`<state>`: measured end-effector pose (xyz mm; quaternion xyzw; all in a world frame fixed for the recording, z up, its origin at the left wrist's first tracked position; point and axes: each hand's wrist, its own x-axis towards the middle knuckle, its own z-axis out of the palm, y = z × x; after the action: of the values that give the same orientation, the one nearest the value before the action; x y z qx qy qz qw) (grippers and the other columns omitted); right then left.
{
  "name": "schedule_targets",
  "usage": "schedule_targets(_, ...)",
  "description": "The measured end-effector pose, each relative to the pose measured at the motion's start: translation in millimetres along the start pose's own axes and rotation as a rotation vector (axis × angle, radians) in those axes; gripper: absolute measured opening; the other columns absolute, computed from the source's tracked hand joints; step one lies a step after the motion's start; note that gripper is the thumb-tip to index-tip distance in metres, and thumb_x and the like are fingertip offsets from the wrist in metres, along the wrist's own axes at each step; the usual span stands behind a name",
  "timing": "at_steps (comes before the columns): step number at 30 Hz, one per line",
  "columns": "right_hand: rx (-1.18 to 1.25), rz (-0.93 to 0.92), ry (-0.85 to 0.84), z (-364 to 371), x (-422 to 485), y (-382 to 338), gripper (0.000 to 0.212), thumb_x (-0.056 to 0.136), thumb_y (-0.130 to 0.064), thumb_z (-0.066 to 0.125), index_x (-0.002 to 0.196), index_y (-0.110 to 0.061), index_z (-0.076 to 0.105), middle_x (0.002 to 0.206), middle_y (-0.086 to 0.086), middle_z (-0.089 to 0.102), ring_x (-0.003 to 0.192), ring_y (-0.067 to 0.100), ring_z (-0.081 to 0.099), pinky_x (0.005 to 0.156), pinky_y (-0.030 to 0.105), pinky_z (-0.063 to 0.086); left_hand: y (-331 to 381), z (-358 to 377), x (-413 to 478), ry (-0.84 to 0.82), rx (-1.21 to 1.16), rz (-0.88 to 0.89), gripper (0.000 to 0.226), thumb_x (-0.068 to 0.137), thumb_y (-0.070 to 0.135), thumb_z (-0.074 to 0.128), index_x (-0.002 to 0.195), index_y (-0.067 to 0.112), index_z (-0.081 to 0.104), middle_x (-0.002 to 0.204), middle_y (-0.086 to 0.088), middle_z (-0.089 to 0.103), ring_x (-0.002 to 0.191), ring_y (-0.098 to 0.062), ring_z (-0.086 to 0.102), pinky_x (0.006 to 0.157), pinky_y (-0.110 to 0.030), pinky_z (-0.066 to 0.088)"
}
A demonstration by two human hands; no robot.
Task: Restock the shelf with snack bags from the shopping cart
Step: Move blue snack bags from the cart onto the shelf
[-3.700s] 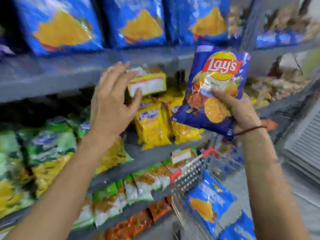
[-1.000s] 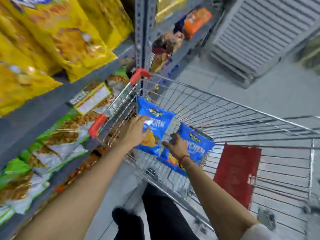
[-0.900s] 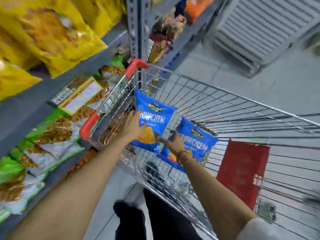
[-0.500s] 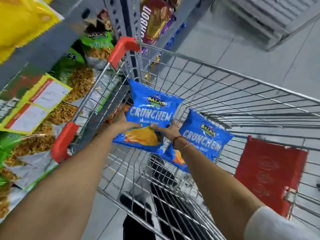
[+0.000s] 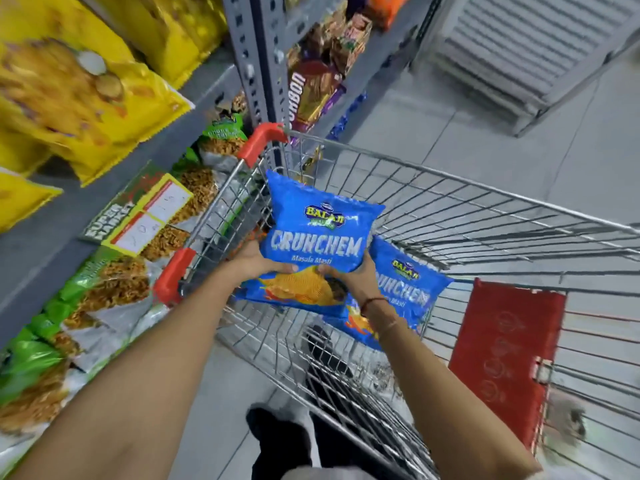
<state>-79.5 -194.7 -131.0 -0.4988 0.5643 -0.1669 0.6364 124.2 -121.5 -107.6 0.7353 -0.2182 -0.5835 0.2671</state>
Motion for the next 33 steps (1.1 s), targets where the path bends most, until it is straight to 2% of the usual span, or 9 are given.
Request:
schedule_targets(2, 0.016, -0.079, 0.023, -10, -18, -28, 0.065, 0.066, -0.005, 0.083, 0.12, -0.012, 0.047, 0.101, -0.009, 0.058, 0.089, 0.012, 0.059, 0.072, 0.013, 0.054, 19, -1, -22, -0.006, -0.009, 0.075, 0.043, 0.063, 0.018, 0.084, 0.097, 0.026, 0.059, 0.102, 0.004, 0.063, 0.079, -0.003, 0.062, 0.061, -0.011, 0.049)
schedule_targets(7, 0.112, -0.317, 0.081, -34, -64, -111, 0.054, 0.062, 0.0, 0.084, 0.107, -0.011, 0.057, 0.105, 0.012, 0.07, 0.09, 0.021, 0.067, 0.082, 0.033, 0.058, 84, -12, -86, 0.058, -0.015, 0.309, 0.049, 0.063, 0.024, 0.083, 0.107, 0.022, 0.062, 0.112, -0.001, 0.067, 0.1, -0.016, 0.064, 0.087, -0.033, 0.051)
schedule_targets(9, 0.158, -0.412, 0.088, -41, -81, -147, 0.055, 0.06, 0.001, 0.085, 0.108, -0.003, 0.059, 0.103, 0.011, 0.072, 0.087, 0.014, 0.07, 0.077, 0.028, 0.057, 112, -18, -117, 0.102, -0.037, 0.429, 0.054, 0.059, 0.025, 0.085, 0.108, 0.02, 0.063, 0.106, 0.002, 0.07, 0.093, -0.008, 0.068, 0.081, -0.027, 0.055)
schedule_targets(12, 0.211, -0.557, 0.03, -48, -113, -206, 0.051, 0.059, -0.002, 0.085, 0.103, -0.012, 0.06, 0.084, -0.014, 0.076, 0.078, -0.002, 0.07, 0.066, 0.012, 0.054, 153, -29, -173, 0.17, -0.096, 0.603, 0.049, 0.052, 0.029, 0.085, 0.096, 0.025, 0.064, 0.091, 0.013, 0.074, 0.079, 0.002, 0.069, 0.062, -0.014, 0.055)
schedule_targets(17, 0.289, -0.823, 0.002, -44, -181, -303, 0.047, 0.059, -0.011, 0.087, 0.099, -0.02, 0.063, 0.087, -0.013, 0.076, 0.085, 0.007, 0.072, 0.069, 0.017, 0.056, 216, -55, -272, 0.328, -0.078, 0.859, 0.068, 0.047, 0.046, 0.086, 0.107, 0.025, 0.061, 0.109, 0.006, 0.07, 0.097, -0.008, 0.067, 0.081, -0.03, 0.056)
schedule_targets(20, 0.353, -0.952, -0.056, -32, -219, -352, 0.043, 0.06, -0.012, 0.086, 0.096, -0.024, 0.064, 0.09, -0.01, 0.076, 0.087, 0.01, 0.072, 0.073, 0.022, 0.058, 239, -75, -332, 0.48, -0.052, 0.985, 0.059, 0.043, 0.053, 0.079, 0.096, 0.032, 0.064, 0.104, 0.01, 0.071, 0.094, -0.007, 0.067, 0.082, -0.032, 0.055)
schedule_targets(23, 0.389, -1.049, -0.101, -17, -249, -395, 0.046, 0.053, -0.023, 0.086, 0.094, -0.023, 0.065, 0.085, -0.012, 0.077, 0.083, 0.009, 0.072, 0.07, 0.023, 0.059, 255, -91, -383, 0.649, -0.024, 1.068, 0.052, 0.043, 0.058, 0.078, 0.089, 0.037, 0.065, 0.098, 0.015, 0.071, 0.092, -0.003, 0.066, 0.081, -0.03, 0.055)
schedule_targets(26, 0.392, -1.175, -0.189, 10, -281, -447, 0.038, 0.06, -0.011, 0.085, 0.09, -0.023, 0.064, 0.081, -0.013, 0.076, 0.076, 0.003, 0.071, 0.066, 0.017, 0.056, 263, -119, -439, 0.801, -0.064, 1.147, 0.05, 0.045, 0.056, 0.079, 0.088, 0.036, 0.065, 0.092, 0.021, 0.071, 0.086, 0.005, 0.065, 0.078, -0.024, 0.053)
schedule_targets(33, 0.343, -1.316, -0.404, 103, -332, -534, 0.038, 0.062, -0.012, 0.086, 0.091, -0.023, 0.062, 0.093, -0.003, 0.074, 0.083, 0.011, 0.072, 0.073, 0.024, 0.059, 257, -196, -518, 1.011, -0.258, 1.159, 0.067, 0.037, 0.057, 0.083, 0.095, 0.027, 0.068, 0.103, 0.005, 0.073, 0.095, -0.014, 0.068, 0.085, -0.037, 0.055)
